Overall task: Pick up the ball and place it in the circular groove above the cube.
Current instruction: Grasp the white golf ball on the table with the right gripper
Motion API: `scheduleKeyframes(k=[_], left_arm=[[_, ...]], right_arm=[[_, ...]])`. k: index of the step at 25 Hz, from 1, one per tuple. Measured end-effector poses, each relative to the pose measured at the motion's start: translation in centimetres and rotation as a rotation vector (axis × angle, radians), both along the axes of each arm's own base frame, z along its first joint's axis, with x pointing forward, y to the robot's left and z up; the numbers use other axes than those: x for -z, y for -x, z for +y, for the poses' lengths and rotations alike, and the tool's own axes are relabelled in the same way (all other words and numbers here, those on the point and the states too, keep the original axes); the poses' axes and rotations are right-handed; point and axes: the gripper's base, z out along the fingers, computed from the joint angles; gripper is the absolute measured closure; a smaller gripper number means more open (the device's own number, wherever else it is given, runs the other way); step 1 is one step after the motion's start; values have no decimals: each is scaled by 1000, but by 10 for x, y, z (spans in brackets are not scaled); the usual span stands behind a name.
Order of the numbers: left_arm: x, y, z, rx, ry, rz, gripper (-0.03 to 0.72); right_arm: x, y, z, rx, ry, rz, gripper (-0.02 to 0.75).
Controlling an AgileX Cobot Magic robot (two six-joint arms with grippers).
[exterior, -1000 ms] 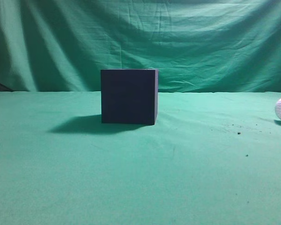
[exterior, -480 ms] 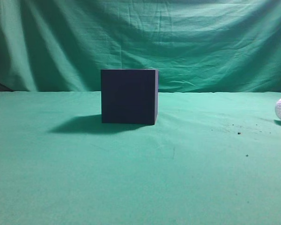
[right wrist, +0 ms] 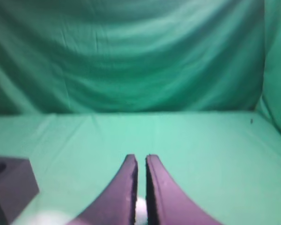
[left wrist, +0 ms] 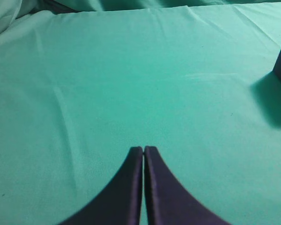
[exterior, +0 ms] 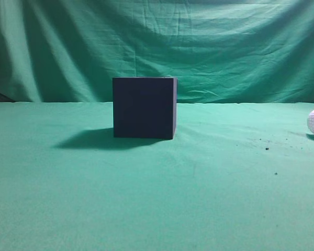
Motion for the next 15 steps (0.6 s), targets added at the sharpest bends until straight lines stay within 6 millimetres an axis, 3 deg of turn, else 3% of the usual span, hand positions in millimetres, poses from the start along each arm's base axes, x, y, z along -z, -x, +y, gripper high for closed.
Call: scheduleKeyframes(k=[6,11,15], left_arm=[[0,0,0,0,0,0,688],[0,0,0,0,0,0,688],[0,0,0,0,0,0,688]], right_arm=[[-23,-30,9,-32,-10,451,689],[-15,-58,16,-47,-18,739,689],[-11,-81,20,-79,65,854,689]])
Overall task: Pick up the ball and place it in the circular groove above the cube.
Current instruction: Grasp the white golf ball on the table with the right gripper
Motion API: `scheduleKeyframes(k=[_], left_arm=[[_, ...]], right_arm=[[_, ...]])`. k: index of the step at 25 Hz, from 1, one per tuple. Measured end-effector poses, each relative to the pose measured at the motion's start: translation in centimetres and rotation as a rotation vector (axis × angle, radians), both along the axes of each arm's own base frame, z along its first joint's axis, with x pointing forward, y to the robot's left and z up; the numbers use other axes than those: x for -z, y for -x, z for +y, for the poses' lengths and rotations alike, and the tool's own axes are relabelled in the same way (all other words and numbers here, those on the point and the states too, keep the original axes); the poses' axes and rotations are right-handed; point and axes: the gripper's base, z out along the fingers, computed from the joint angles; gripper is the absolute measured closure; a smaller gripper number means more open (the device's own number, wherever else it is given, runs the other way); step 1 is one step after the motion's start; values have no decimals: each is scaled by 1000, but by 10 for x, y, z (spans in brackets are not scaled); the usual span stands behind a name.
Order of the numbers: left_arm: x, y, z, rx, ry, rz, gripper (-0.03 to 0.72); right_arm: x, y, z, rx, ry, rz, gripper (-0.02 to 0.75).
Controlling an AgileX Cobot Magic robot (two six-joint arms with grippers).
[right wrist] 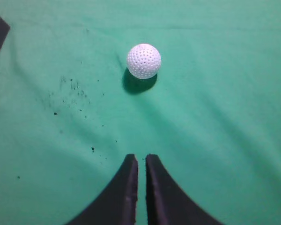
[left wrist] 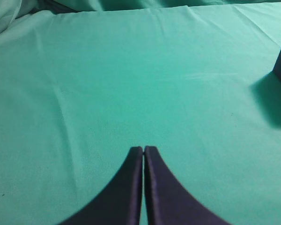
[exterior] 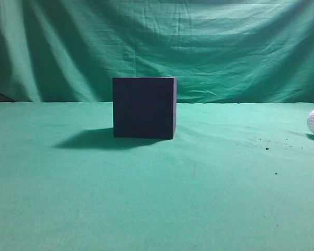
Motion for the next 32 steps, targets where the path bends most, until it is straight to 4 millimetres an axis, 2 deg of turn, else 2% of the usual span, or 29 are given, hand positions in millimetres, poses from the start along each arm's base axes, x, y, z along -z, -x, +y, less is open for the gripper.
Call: scheduleKeyframes(k=[6,11,12,15,21,26,27,32], left_arm=[[0,0,0,0,0,0,688],[0,0,0,0,0,0,688],[0,0,0,0,0,0,688],[0,0,0,0,0,0,688],[0,0,0,0,0,0,688],[0,0,0,0,0,0,688],[0,0,0,0,0,0,688],[0,0,0,0,0,0,688]], right_arm=[[-7,-47,8,-121,95,173,689],[1,-87,14,-141,115,286,689],[4,-93,15,-144,116,309,619],[13,-115,18,-162,128,366,498],[27,-153,23,-175,135,413,290],[49,-177,27,-179,140,470,295],[55,-181,27,-180,140,485,254],[76,-196,29,-181,144,519,269]])
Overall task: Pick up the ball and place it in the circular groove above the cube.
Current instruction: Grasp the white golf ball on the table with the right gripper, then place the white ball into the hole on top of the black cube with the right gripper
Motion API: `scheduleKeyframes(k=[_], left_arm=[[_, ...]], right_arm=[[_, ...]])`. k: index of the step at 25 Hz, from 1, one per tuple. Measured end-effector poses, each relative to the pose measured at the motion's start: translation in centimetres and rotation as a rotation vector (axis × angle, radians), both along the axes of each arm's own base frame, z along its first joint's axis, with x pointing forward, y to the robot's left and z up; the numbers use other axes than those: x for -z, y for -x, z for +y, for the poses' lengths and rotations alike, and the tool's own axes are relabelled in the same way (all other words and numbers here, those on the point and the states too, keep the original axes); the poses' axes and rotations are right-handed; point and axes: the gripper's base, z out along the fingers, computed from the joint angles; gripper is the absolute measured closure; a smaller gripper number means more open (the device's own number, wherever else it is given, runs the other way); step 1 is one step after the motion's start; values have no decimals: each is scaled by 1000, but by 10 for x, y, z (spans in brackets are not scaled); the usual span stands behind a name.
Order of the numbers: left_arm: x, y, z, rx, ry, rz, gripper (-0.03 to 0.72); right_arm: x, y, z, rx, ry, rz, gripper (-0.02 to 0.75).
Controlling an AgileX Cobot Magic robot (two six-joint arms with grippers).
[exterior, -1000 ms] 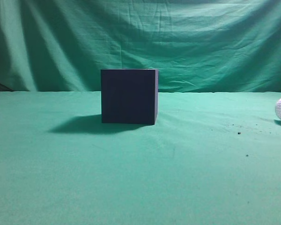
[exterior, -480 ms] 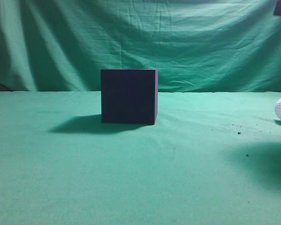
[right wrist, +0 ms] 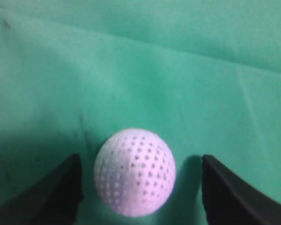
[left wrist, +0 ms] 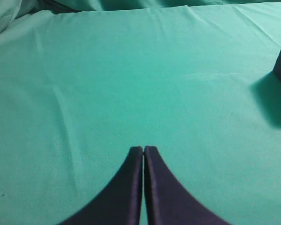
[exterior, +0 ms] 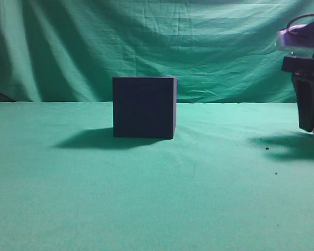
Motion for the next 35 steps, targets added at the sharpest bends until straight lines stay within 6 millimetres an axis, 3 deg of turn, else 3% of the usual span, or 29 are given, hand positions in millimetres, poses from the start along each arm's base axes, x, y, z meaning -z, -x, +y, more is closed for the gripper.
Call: scheduleKeyframes(k=[6,9,10,16,20,25,29,35], left_arm=[[0,0,0,0,0,0,688],[0,0,0,0,0,0,688],[0,0,0,0,0,0,688],[0,0,0,0,0,0,688],[0,0,0,0,0,0,688],[0,0,0,0,0,0,688],[0,0,0,0,0,0,688],[0,0,0,0,0,0,688]], right_arm=[[7,-10,1,0,5,-1,269],[6,-13,2,-3,6,6,421],[4,-15,2,-6,5,17,433],[-34,-31,21,-63,-8,-1,422],[-75,-40,61,-168,-29,-85,422],[-116,-28,130,-347,-71,-216,422],[-120,-7,178,-484,-101,-271,422],[-105,3,204,-553,-103,-250,422]])
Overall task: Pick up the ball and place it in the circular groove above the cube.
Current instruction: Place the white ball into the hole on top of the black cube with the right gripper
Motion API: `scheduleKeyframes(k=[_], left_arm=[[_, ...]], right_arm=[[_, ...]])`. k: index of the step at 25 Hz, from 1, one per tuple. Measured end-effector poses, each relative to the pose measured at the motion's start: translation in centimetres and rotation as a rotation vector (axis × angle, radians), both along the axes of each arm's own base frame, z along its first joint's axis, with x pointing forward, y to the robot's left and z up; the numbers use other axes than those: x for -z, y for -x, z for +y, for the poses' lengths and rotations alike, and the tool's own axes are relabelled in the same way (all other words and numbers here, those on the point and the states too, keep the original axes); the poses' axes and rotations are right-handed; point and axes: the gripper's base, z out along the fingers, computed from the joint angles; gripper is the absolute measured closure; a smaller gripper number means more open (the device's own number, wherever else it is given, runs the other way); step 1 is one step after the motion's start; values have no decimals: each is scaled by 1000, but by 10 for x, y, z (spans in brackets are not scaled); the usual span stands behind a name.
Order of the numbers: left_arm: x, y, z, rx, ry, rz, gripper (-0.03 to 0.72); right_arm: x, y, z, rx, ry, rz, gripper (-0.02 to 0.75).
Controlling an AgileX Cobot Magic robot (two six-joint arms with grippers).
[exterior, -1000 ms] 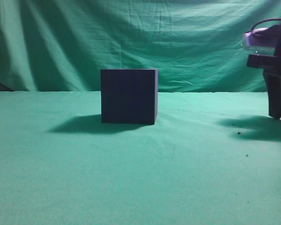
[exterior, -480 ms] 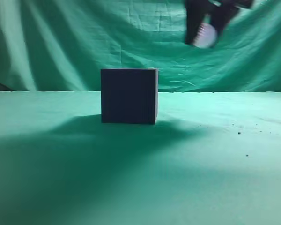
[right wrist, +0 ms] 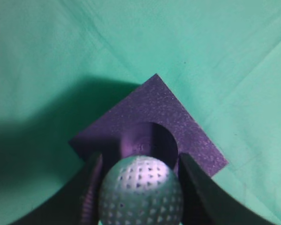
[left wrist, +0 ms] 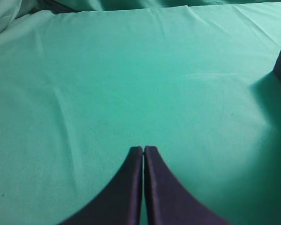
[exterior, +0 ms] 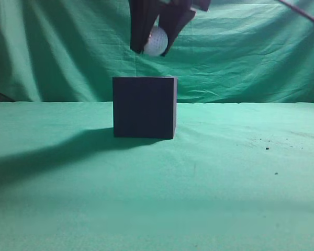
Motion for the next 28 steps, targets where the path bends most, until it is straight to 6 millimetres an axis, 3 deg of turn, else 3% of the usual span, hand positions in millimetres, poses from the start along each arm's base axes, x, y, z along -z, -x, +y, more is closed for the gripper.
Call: scheduleKeyframes(k=[5,9,15,19,22,25,28], left_arm=[[0,0,0,0,0,0,688],[0,0,0,0,0,0,688],[0,0,0,0,0,0,688],[0,0,0,0,0,0,688],[0,0,0,0,0,0,688],[0,0,0,0,0,0,688],[0,0,0,0,0,0,688]], right_arm=[[20,-5,4,-3,28,32,422],[24,-7,6,-2,25,26,422],[23,-10,8,2,7,1,172],[18,-10,8,3,10,7,163],[0,-9,7,7,21,34,337],[-26,-7,6,0,34,42,613],[-48,-10,5,46,11,-4,738]])
